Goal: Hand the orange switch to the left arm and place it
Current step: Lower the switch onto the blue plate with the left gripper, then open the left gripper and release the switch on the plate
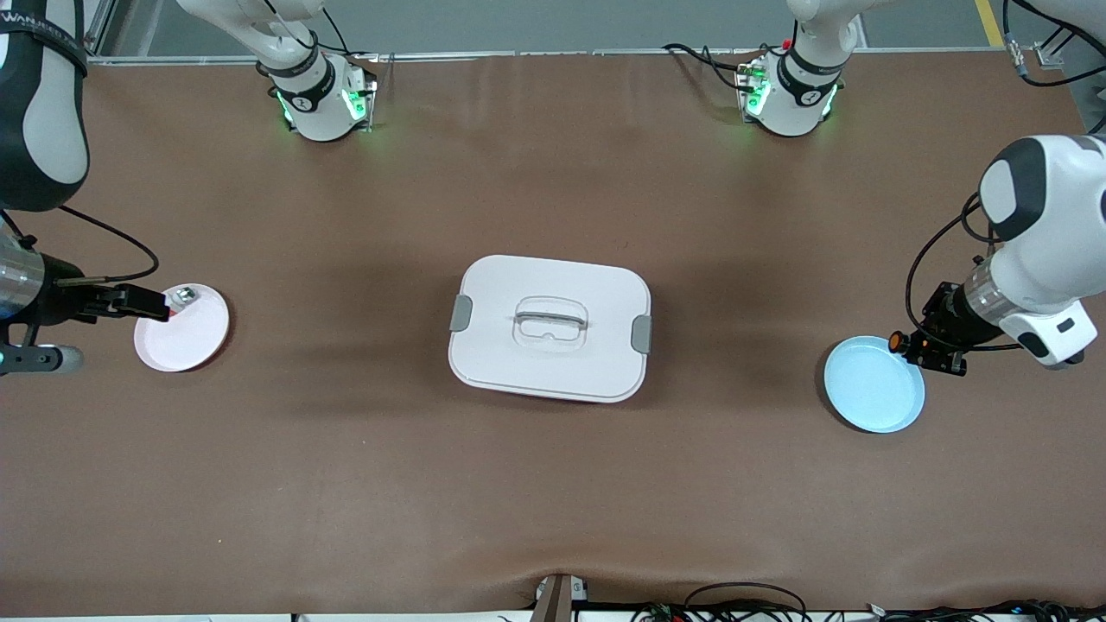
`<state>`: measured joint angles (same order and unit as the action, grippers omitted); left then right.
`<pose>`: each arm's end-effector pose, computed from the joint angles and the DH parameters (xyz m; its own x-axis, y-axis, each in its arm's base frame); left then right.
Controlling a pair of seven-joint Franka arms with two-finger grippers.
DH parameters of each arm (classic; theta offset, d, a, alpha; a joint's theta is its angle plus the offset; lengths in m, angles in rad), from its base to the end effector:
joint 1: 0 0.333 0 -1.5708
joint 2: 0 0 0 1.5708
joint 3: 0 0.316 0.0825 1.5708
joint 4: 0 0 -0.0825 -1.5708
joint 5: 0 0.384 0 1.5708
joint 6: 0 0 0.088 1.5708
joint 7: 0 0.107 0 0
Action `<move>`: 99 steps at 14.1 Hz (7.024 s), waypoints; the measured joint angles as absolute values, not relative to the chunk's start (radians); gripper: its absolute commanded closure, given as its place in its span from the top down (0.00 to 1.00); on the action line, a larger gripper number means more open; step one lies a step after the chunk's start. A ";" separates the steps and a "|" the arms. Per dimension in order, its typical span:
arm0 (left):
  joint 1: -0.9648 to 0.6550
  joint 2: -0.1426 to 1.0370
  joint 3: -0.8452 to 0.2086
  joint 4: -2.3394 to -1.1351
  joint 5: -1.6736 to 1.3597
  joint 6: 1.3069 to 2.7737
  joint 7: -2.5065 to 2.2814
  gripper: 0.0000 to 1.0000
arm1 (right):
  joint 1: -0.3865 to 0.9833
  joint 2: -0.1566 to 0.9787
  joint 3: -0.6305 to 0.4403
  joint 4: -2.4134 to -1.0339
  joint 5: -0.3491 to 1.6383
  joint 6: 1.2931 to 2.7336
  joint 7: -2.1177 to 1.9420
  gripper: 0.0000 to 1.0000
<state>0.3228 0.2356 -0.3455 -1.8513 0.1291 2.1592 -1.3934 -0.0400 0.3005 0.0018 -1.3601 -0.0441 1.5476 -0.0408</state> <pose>0.6234 0.0027 0.4109 0.2499 0.9670 0.0489 0.9641 -0.2532 0.0796 0.6369 -0.0293 0.5420 0.9934 0.0018 -0.1144 0.0062 -0.9992 0.0387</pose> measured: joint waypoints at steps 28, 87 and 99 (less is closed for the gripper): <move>0.407 0.535 -0.344 -1.862 0.250 2.339 -1.447 0.00 | -0.140 0.051 0.023 -1.519 0.024 1.575 -0.047 1.00; 0.352 0.424 -0.344 -1.867 0.172 2.276 -0.617 1.00 | -0.023 -0.047 -0.045 -1.583 0.025 1.562 -0.048 1.00; 0.315 0.296 -0.339 -1.863 0.095 2.274 -0.107 1.00 | -0.014 -0.047 -0.045 -1.583 0.025 1.562 -0.048 1.00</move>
<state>0.3151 0.2963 -0.3389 -1.8635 0.0946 2.2740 -0.1067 -0.0145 -0.0472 -0.0450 -1.5826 0.0248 1.5621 -0.0477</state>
